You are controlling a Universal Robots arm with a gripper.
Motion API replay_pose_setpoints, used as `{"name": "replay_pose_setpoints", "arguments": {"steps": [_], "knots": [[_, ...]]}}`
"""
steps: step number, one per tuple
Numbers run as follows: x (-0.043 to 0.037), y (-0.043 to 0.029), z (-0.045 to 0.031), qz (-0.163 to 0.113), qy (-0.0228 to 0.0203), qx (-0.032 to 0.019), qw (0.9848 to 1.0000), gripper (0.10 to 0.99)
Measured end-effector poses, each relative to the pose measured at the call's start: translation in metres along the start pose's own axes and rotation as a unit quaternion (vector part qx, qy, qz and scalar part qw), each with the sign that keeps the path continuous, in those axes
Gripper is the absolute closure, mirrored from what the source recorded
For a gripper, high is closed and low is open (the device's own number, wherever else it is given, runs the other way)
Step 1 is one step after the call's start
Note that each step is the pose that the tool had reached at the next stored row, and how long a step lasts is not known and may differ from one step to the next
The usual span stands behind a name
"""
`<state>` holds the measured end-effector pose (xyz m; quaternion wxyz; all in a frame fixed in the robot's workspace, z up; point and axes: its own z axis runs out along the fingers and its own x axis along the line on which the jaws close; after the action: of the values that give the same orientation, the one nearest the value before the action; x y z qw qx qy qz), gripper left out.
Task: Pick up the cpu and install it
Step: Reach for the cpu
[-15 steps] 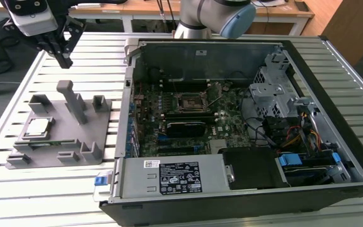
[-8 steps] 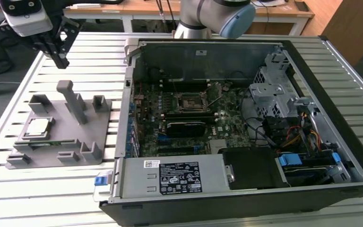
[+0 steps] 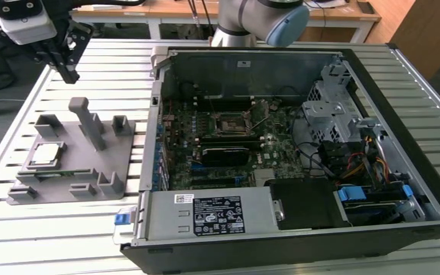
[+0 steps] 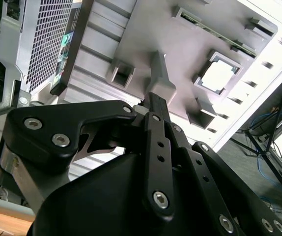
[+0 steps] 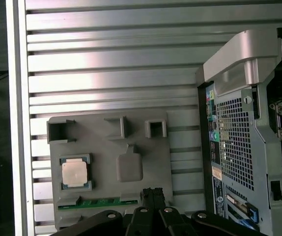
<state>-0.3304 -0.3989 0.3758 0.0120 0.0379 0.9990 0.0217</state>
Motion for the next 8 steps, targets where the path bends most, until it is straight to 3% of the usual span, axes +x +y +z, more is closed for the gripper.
{"name": "replay_pose_setpoints", "arguments": {"steps": [8], "knots": [[0.0076, -0.0006, 0.0003, 0.0, 0.0, 0.0, 1.0, 0.98]]}}
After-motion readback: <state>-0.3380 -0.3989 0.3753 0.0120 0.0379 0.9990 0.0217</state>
